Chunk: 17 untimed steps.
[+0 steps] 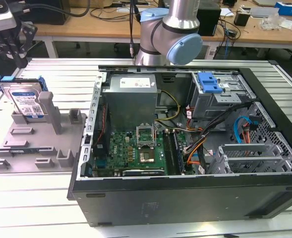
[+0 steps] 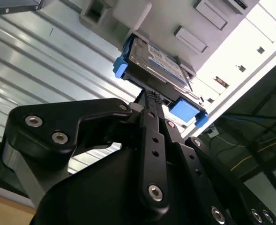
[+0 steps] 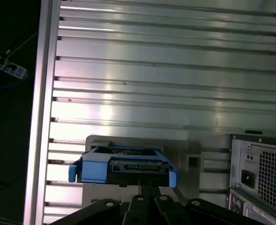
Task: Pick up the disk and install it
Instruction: 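Pick up the disk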
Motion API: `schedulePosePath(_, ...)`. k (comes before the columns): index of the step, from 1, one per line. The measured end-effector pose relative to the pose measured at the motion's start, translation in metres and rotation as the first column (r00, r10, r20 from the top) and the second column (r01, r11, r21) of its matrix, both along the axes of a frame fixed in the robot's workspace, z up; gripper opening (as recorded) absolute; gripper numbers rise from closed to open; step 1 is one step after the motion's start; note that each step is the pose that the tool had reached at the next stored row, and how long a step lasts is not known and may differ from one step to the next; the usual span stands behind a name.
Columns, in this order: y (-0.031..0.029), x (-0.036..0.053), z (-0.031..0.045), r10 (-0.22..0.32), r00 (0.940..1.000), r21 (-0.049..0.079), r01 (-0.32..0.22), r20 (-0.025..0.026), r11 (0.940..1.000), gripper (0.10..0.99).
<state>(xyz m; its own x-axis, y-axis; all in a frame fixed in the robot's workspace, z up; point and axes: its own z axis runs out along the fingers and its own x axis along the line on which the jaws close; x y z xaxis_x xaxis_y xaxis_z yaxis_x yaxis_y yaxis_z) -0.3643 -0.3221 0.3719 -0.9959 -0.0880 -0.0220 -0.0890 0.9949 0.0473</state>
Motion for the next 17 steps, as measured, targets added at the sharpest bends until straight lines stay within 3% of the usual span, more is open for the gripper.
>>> schedulePosePath(2, 0.0, 0.0, -0.0003, 0.034, 0.9994, 0.009, -0.034, -0.0021, 0.9994, 0.106)
schedulePosePath(3, 0.0, 0.0001, -0.0003, 0.045, 0.999, 0.013, -0.045, -0.0055, 0.9989, 0.106)
schedulePosePath(4, 0.0, 0.0, -0.0003, 0.054, 0.9985, 0.014, -0.054, -0.0104, 0.9984, 0.106)
schedulePosePath(6, 0.0001, 0.0, -0.0003, 0.079, 0.9966, 0.018, -0.078, -0.0267, 0.9968, 0.106)
schedulePosePath(8, 0.0002, 0.0, -0.0003, 0.1, 0.9942, 0.02, -0.099, -0.0386, 0.9949, 0.106)
schedulePosePath(11, 0.0004, 0.0, -0.0003, 0.129, 0.9903, 0.022, -0.128, -0.0524, 0.9915, 0.106)
schedulePosePath(12, 0.0004, 0.0, -0.0002, 0.147, 0.9876, 0.022, -0.146, -0.0544, 0.989, 0.106)
schedulePosePath(16, 0.0004, 0.0, 0.0, 0.23, 0.9717, 0.022, -0.229, -0.0545, 0.9732, 0.106)
schedulePosePath(17, 0.0004, 0.0, 0.0, 0.256, 0.9652, 0.022, -0.255, -0.0545, 0.9667, 0.106)
